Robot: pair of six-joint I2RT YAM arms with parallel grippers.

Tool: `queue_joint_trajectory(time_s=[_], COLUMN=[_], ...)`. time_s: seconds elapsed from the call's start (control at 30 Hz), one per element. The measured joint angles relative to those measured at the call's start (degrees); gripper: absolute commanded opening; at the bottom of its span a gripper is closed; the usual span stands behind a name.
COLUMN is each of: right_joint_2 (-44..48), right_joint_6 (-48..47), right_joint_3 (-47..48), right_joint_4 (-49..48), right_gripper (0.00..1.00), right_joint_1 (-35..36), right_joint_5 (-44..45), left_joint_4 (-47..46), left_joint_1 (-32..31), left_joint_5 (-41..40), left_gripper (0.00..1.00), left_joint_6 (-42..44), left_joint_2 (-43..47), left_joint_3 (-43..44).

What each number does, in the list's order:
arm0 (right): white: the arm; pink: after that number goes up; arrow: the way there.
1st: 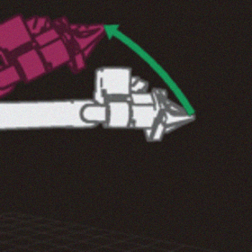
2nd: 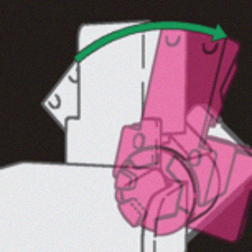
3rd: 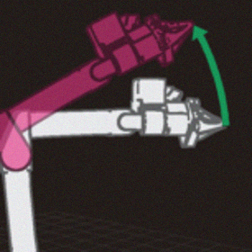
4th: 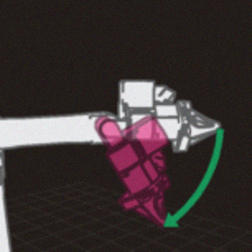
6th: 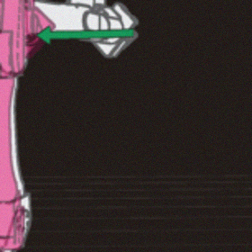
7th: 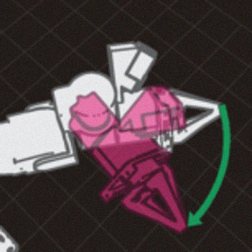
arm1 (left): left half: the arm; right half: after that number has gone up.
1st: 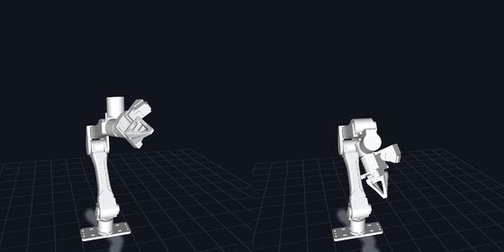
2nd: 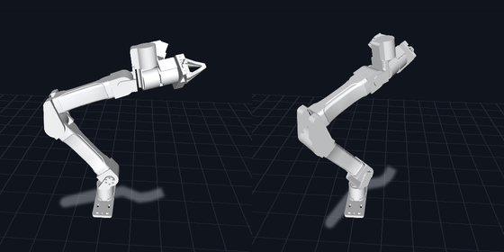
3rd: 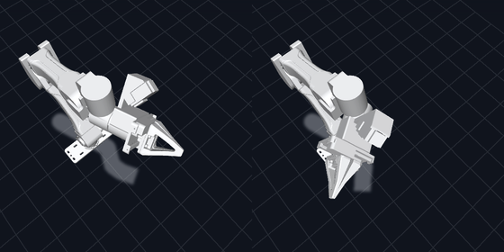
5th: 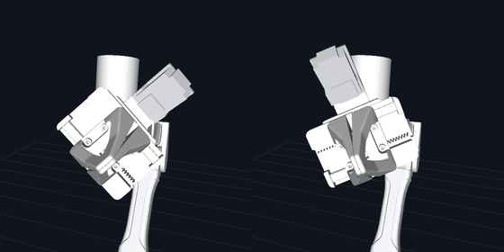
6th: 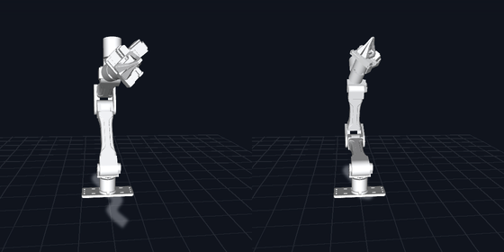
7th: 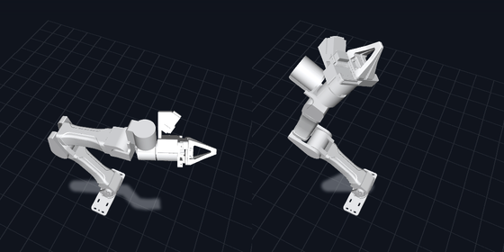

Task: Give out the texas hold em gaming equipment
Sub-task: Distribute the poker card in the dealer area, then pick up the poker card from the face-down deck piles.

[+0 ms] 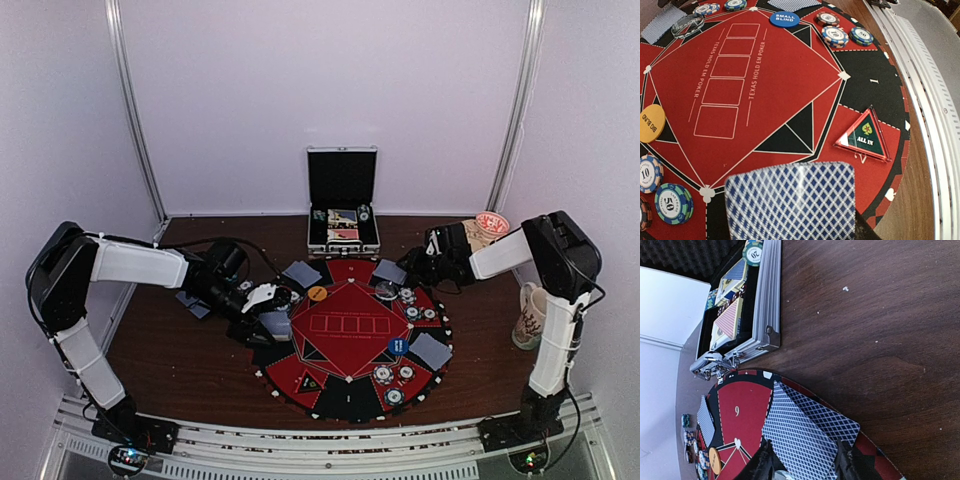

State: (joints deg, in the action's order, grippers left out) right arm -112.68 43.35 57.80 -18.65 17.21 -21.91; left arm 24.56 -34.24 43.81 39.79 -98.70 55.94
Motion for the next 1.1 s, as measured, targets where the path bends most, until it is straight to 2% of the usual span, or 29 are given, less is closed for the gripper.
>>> queue_joint_trajectory(time_s=[0.23,0.4,0.6,0.7,0.83,1.03,1.1], right_joint_2=[2.56,5.09,12.79,16.0,16.81,12.26,10.38], right_joint_6=[-1.64,-2.97,-4.57,-5.11,-5.46,-3.93,-3.54], right_joint_3=[0.13,0.11,-2.29,-3.3,-4.52,-4.59,-4.09], right_joint_4=[3.17,6.03,6.6,5.31,1.55,-4.66,-5.7], right_gripper=[0.53,0.63,0.72,0.74,0.75,0.75,0.75], right_joint_1=[-0.02,-0.22,1.44,5.2,13.73,25.97,27.89], right_joint_5=[2.64,5.03,7.56,7.65,5.86,1.31,0.52], left_joint_4=[0.0,0.0,-0.02,0.0,0.0,-0.04,-0.07], left_joint_1=[0.0,0.0,0.0,0.0,0.0,0.0,0.0], left_joint_5=[0.0,0.0,-0.07,-0.13,-0.44,-1.88,-2.49], left_gripper=[0.45,0.45,0.45,0.45,0.46,0.46,0.46], left_joint_6=[0.0,0.0,-0.02,-0.02,-0.07,-0.57,-0.74], left_joint_2=[0.0,-0.02,-0.2,-0.35,-0.37,-0.35,-0.35], left_joint_3=[0.0,0.0,0.02,0.04,0.22,0.37,0.37])
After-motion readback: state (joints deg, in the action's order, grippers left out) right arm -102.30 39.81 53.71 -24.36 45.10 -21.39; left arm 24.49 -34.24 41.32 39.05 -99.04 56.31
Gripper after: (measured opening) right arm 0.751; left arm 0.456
